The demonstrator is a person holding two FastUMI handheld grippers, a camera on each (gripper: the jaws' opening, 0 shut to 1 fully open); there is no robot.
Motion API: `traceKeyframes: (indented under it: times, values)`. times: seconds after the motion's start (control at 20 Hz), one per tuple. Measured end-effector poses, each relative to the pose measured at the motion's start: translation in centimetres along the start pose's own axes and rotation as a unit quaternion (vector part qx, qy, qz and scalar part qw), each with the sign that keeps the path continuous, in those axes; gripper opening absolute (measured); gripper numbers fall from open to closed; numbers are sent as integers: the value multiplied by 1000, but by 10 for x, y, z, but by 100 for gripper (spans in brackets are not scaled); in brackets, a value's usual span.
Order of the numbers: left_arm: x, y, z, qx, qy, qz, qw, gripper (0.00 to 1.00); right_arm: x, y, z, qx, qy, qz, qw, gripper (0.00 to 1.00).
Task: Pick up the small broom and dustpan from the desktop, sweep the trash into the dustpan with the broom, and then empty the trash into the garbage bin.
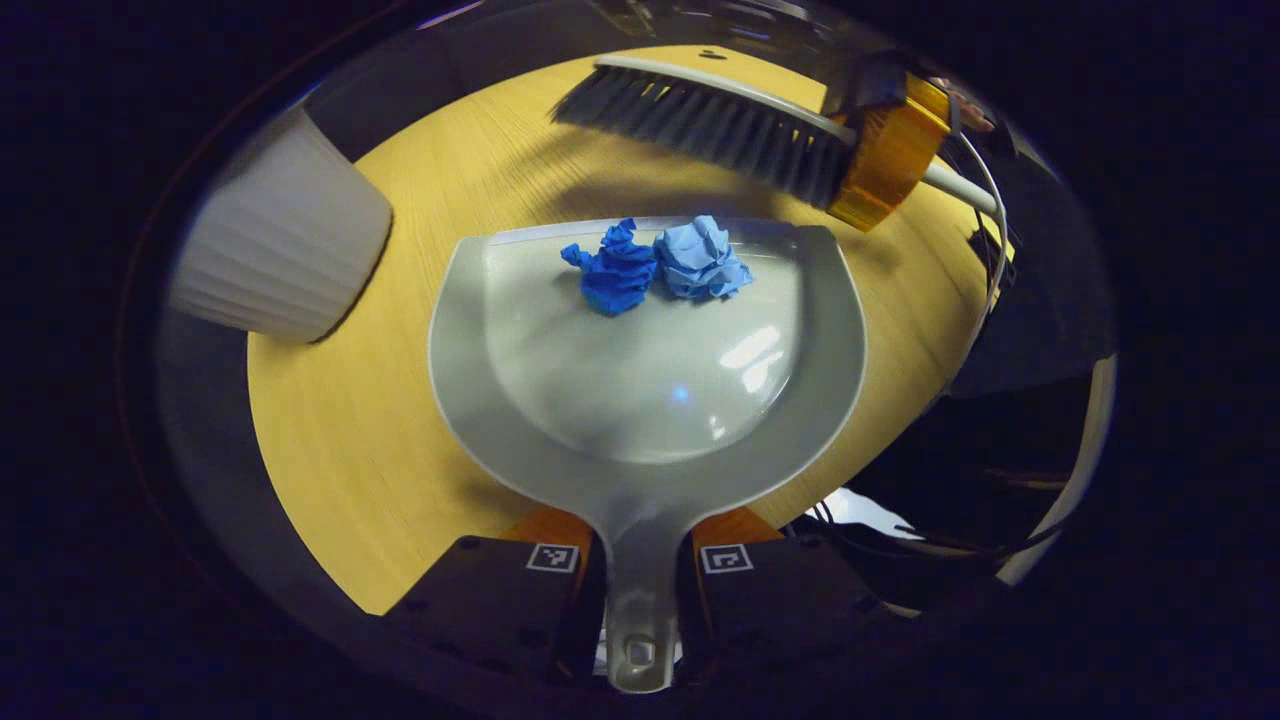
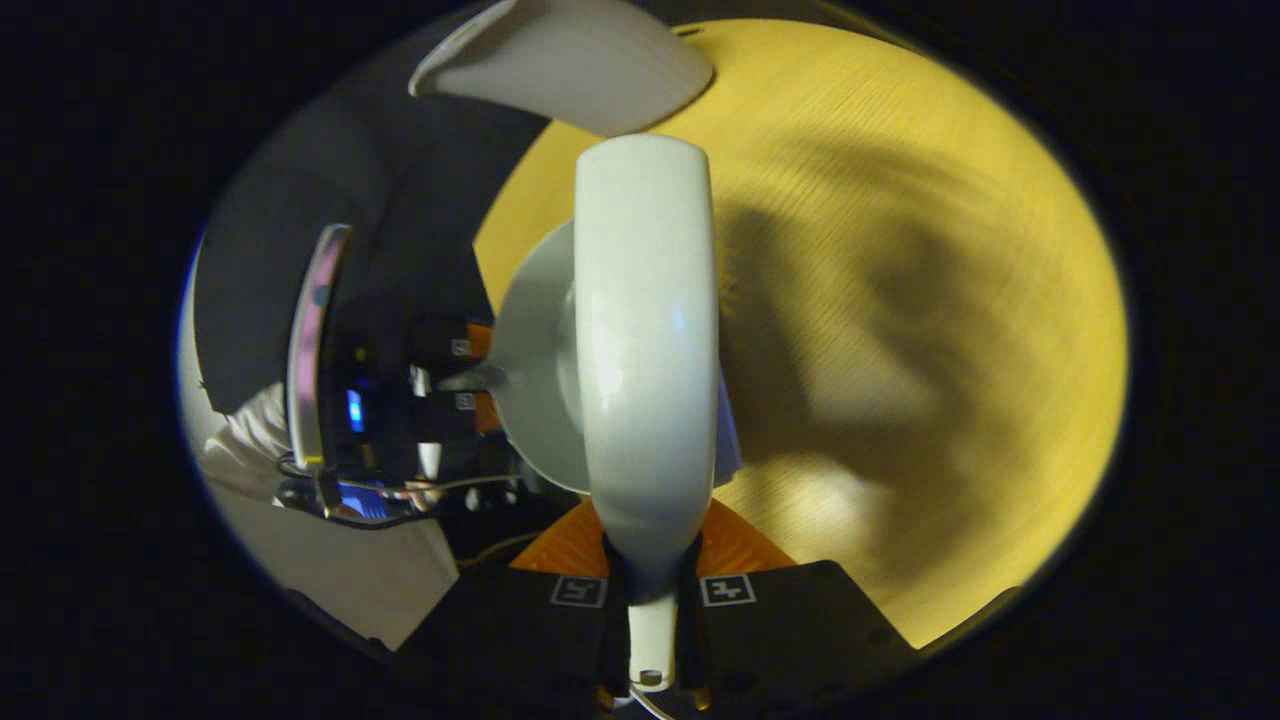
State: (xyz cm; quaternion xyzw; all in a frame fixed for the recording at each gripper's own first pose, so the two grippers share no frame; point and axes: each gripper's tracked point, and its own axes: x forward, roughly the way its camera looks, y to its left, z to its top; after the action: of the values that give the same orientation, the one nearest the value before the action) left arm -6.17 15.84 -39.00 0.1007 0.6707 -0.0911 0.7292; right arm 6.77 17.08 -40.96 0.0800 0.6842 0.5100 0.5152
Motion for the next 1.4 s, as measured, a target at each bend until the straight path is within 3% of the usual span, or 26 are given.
traceKeyframes:
  times: [0.1,0.2,0.4,0.5,0.7,0.8,0.95,1.2,1.4]
  values:
    - [-17,0,15,-19,-54,3,998,29,5,-9,-12,27,-80,35,996,19]
    - [-29,5,26,-19,-106,18,994,28,6,-11,-16,54,-163,68,983,19]
    - [-53,15,42,-14,-177,69,982,28,6,-24,-30,88,-310,146,935,19]
    - [-70,36,56,-13,-194,104,975,28,23,-43,-39,91,-347,143,922,19]
    - [-109,105,91,-14,-204,183,962,28,43,-119,-114,113,-365,90,919,19]
    - [-137,158,101,5,-191,249,950,27,50,-143,-152,124,-366,78,919,19]
    - [-160,235,115,38,-127,334,933,28,74,-179,-195,147,-369,71,915,19]
    - [-173,302,89,62,-13,407,911,27,96,-230,-255,168,-371,62,911,19]
    - [-183,335,61,98,89,461,878,28,100,-251,-278,180,-375,59,907,19]
